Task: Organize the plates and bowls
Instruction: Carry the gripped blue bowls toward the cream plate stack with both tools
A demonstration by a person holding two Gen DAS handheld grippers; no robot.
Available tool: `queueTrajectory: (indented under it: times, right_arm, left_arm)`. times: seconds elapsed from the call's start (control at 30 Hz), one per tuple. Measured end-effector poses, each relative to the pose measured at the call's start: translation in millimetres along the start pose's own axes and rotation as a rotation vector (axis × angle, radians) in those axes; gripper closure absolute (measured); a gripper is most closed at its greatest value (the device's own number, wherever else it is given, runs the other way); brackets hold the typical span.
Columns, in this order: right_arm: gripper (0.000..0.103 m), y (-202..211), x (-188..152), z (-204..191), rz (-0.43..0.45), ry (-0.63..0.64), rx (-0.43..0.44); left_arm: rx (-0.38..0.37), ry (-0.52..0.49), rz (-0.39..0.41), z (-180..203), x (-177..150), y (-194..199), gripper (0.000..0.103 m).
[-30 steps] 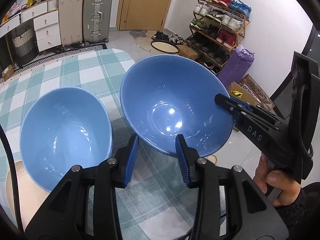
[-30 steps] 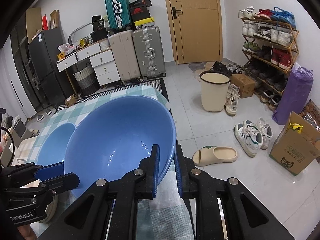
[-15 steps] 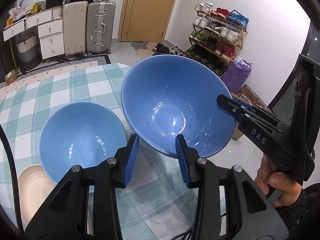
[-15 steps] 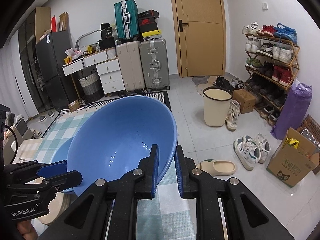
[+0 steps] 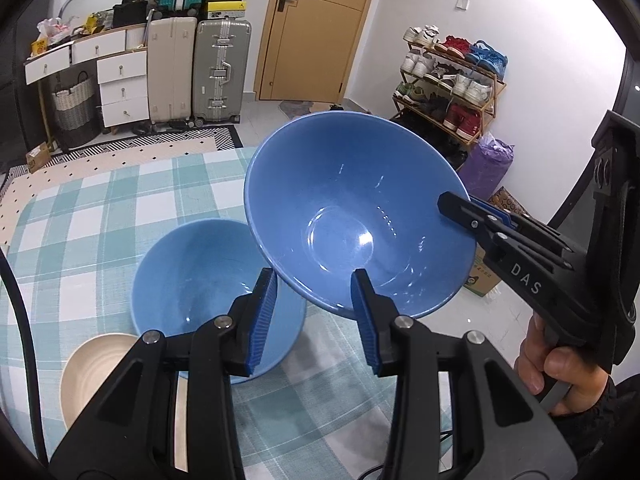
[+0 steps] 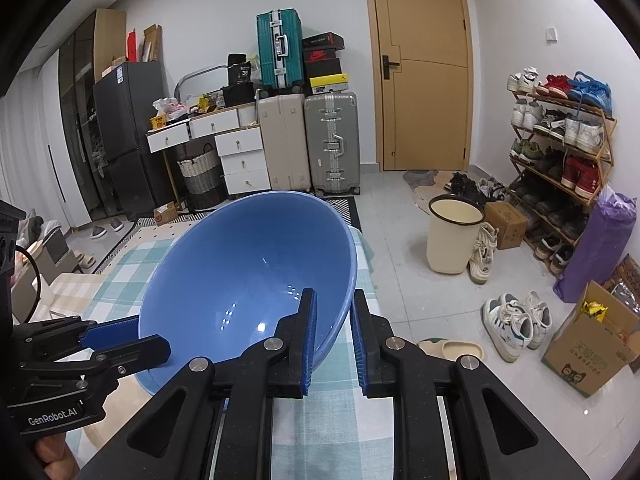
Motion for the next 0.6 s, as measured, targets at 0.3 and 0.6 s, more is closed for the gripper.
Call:
queueTrajectory:
  times: [0.3, 0.6]
  right_arm:
    - [0.085, -1, 9, -33, 0.011, 0.029, 0.051]
    - [0.084, -11, 9, -65, -0.007, 0.044, 0.097]
  left_arm:
    - [0.041, 0.021, 0.021, -26, 1, 30, 0.068]
    - [0.072, 0.045, 0.020, -58, -1, 45, 0.068]
Point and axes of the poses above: each gripper's, at about its wrist camera, not at the fingertips, and y roughly against the way its jaws point, z to its right, x to its top, the point moved 2 cm from there along -y, roughly the way its jaws point, and after that the axes turned 4 degrees about y, right-handed, at the moved point
